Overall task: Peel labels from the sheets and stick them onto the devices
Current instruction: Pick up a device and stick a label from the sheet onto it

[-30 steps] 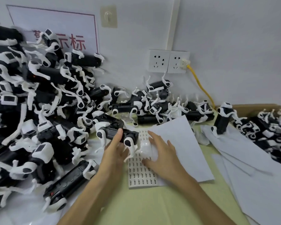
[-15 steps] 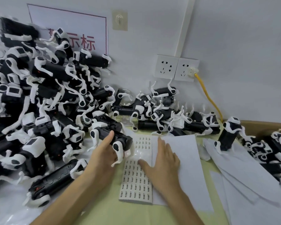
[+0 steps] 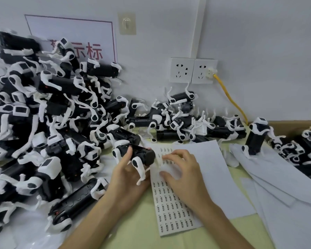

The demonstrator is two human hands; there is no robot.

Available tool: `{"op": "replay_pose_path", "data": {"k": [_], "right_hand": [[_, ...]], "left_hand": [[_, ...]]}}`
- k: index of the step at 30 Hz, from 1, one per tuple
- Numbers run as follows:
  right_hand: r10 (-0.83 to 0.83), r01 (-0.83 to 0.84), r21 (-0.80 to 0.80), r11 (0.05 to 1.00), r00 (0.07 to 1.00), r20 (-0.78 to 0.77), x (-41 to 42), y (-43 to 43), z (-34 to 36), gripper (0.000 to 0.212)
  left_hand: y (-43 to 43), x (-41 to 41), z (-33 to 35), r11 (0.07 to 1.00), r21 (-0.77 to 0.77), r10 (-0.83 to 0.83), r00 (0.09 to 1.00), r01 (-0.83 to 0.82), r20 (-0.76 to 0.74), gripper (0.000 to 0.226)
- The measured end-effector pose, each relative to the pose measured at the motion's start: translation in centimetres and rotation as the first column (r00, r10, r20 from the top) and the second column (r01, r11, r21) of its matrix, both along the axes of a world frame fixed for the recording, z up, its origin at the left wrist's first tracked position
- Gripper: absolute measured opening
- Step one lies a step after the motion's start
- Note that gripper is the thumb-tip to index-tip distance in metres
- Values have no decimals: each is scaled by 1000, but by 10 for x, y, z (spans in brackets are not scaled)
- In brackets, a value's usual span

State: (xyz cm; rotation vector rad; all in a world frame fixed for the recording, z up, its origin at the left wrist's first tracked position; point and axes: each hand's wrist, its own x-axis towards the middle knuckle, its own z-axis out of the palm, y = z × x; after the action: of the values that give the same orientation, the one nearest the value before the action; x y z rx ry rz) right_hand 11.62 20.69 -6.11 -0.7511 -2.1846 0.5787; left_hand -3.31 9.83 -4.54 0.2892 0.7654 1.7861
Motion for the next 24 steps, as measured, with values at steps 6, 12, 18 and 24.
{"op": "replay_pose_path", "data": {"k": [6, 12, 18, 24], "right_hand": [[15, -3, 148, 989, 997, -80, 2, -1, 3, 36], [16, -6, 67, 998, 989, -150, 7, -2, 9, 32], [29, -26, 14, 1000, 966, -258, 9, -2, 11, 25], [62, -53, 41, 998, 960, -273, 11, 0, 7, 16]], "left_hand": [[-1, 4, 2, 999, 14, -42, 998, 42, 53, 64], [-1, 5, 1, 993, 56, -106, 993, 103, 61, 62], [-3, 7, 2, 989, 23, -144, 990, 144, -8, 72], [-6, 10, 2, 979, 78, -183, 980, 188, -78, 85]]}}
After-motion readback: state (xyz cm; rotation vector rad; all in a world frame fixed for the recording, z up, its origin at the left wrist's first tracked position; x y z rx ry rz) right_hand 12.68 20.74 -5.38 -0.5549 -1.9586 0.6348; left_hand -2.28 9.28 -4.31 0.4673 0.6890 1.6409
